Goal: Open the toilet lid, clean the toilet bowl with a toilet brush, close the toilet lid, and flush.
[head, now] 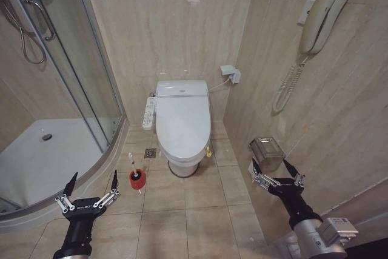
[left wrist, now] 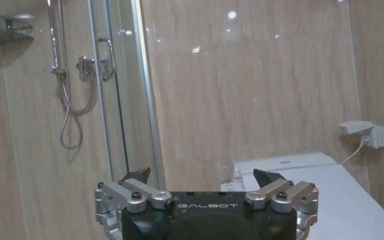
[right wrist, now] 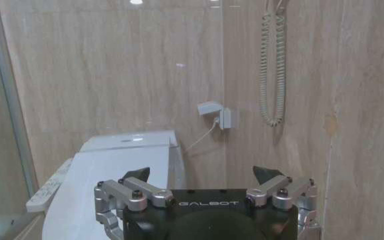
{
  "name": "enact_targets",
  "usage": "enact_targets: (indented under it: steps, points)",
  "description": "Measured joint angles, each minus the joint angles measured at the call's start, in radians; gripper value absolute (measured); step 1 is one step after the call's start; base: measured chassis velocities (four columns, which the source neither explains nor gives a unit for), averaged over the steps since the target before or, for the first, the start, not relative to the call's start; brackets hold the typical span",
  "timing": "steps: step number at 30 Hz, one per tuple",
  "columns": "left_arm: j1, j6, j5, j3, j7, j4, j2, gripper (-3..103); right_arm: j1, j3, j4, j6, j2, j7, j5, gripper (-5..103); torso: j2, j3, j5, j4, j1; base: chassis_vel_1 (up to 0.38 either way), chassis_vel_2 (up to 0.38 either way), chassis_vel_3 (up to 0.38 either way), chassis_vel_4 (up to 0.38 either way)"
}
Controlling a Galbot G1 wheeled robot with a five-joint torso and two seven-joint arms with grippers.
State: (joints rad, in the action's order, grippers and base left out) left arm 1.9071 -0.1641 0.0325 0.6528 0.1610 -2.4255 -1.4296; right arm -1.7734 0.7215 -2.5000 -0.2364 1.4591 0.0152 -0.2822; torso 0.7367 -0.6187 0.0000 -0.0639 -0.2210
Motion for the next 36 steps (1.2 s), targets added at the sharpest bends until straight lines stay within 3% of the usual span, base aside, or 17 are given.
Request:
enact_targets:
  steps: [36]
  points:
    - [0.0,0.0,0.0,0.0,0.0,0.0,0.0,100,0.0,0.0,0.0,0.0,0.0,0.0,0.0,100,0.0,0.0,0.0,0.0,0.0,0.0,0.0,0.0,0.0]
